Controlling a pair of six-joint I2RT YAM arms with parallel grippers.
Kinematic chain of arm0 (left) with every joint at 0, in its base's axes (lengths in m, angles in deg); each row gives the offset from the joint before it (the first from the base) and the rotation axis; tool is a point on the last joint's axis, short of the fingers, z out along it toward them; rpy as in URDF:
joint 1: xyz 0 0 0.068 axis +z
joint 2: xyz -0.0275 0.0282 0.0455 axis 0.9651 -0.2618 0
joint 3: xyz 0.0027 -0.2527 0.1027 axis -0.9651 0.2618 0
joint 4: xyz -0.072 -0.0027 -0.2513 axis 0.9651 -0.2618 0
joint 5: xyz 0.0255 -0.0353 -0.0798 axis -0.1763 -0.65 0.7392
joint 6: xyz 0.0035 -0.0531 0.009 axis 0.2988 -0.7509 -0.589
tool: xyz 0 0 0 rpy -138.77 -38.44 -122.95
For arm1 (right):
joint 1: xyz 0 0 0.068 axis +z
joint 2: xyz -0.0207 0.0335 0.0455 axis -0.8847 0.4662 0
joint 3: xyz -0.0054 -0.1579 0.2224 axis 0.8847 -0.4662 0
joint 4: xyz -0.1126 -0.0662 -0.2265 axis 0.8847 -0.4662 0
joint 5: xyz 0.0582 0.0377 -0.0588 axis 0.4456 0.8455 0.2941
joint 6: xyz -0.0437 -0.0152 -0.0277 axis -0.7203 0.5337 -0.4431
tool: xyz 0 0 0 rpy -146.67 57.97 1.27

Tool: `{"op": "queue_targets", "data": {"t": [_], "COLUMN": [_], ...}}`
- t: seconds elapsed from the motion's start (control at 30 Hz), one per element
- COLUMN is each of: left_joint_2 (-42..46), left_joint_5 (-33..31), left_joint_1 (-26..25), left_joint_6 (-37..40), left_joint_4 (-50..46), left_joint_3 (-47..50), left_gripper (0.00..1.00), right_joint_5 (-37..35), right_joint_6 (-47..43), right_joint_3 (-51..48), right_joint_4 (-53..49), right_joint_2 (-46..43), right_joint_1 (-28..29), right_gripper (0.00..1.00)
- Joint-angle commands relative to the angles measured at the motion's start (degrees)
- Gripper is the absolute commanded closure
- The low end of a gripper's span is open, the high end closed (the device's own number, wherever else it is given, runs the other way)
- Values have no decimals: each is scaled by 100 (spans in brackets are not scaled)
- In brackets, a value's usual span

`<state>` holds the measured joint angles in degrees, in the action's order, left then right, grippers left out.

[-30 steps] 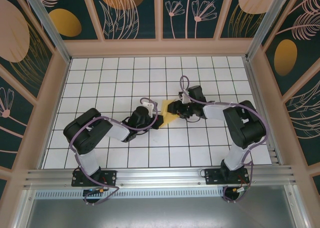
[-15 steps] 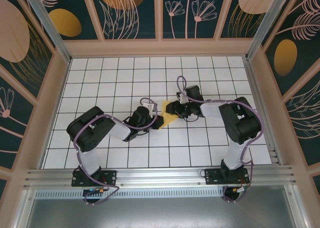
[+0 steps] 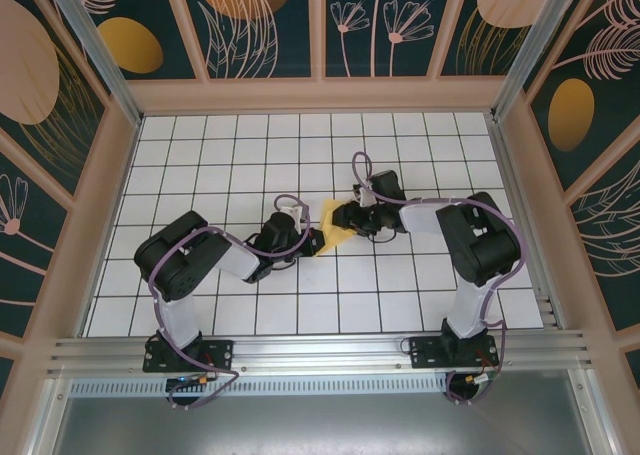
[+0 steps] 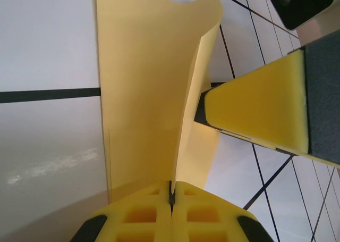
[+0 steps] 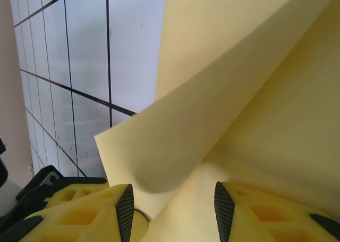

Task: Fold a paper plane with a square sheet of paper (pick it up from the middle)
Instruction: Fourth fold the wing at the center of the table.

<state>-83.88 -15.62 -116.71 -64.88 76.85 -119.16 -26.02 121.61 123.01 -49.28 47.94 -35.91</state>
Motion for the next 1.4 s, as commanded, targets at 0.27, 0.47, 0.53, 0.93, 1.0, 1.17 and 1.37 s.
{"op": "queue_targets", "data": {"t": [0.27, 0.47, 0.53, 0.93, 1.0, 1.17, 1.37], "left_joint_2": [-86, 66, 93, 1248, 1304, 1135, 895], "left_joint_5": [125, 60, 63, -469, -536, -179, 215], "left_joint_1": [72, 86, 93, 304, 305, 312, 304], "left_joint_6": [-148, -104, -111, -108, -158, -308, -316], "left_joint_4": [175, -25, -55, -655, -670, -190, 59], "left_joint_3": [66, 66, 95, 528, 541, 511, 331], "left_gripper": [92, 89, 86, 72, 73, 77, 80], "right_joint_5": [-772, -1260, -1316, -2071, -2202, -2369, -2387], "right_joint_6": [-129, -129, -129, -217, -183, -117, -120], "right_joint_3": [403, 548, 590, 1008, 1085, 1218, 1376], "right_joint_4": [-838, -1237, -1295, -2051, -2177, -2384, -2562], "right_joint_2": [399, 584, 620, 1021, 1096, 1250, 1427], "right_joint_1": [149, 250, 274, 472, 472, 590, 660], "right_gripper": [53, 53, 52, 46, 45, 44, 38]}}
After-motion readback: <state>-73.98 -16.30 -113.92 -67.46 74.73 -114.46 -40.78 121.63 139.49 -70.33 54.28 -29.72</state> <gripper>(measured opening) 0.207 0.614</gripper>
